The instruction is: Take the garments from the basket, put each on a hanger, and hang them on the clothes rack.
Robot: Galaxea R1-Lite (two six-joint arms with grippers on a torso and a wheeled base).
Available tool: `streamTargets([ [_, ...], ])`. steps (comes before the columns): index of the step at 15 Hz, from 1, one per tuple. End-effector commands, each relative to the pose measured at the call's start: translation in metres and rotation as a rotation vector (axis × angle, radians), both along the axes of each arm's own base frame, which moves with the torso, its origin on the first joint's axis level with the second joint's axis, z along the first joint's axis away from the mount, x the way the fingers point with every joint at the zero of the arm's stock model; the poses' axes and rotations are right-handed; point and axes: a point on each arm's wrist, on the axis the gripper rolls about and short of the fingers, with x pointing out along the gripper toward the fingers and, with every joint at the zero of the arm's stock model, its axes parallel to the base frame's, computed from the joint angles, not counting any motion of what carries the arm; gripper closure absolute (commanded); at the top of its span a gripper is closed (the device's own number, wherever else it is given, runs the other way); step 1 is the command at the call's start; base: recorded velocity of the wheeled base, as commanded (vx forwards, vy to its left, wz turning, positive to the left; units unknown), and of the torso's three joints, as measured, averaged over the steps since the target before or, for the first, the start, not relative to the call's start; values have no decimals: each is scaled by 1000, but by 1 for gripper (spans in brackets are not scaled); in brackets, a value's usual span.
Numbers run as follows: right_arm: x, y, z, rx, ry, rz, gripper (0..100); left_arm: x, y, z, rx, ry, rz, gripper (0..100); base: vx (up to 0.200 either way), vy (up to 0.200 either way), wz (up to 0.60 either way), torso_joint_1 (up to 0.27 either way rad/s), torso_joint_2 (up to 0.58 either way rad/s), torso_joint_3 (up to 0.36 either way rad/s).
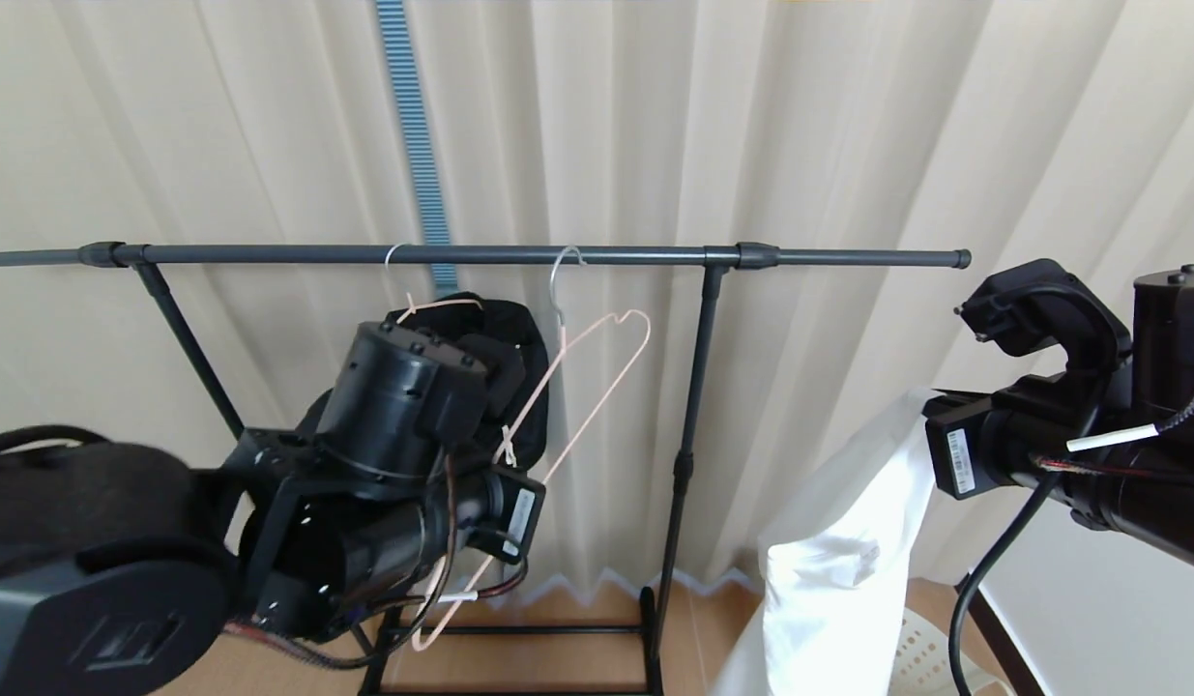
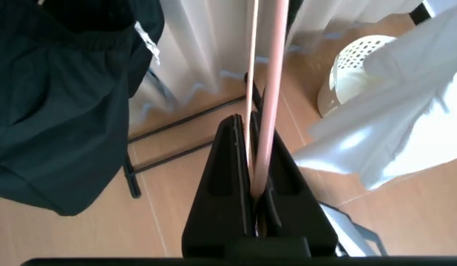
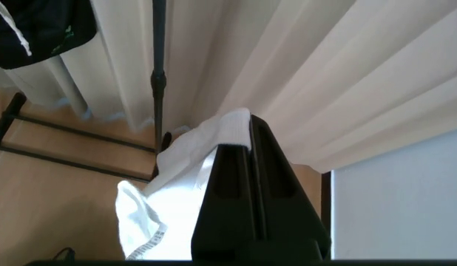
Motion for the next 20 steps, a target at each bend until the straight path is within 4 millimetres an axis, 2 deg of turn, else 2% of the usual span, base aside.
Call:
streamTargets([
  [1,2,6,-5,-8,16,15,100,-33,31,-8,-7,-82,-134,100,0,0,0,0,0,0],
  [3,2,8,-5,-14,16,14,100,-42,41,-17,-6,-105,-202,100,0,0,0,0,0,0],
  [5,9,14,-9,-20,-7,-21,100,-52,56,-21,-39,-162,-305,100,0,0,0,0,0,0],
  [8,27,23,-20,-33,-64,-115,100,-65,64,-30,-42,-134,-407,100,0,0,0,0,0,0],
  [10,30,24,-22,-28,-83,-129,100,-71,66,-34,-53,-113,-485,100,0,0,0,0,0,0],
  [15,31,25,-21,-21,-88,-124,100,-73,58,-35,-85,-89,-576,100,0,0,0,0,0,0],
  [20,25,34,-20,-14,-91,-87,100,-60,44,-47,-82,-54,-581,100,0,0,0,0,0,0],
])
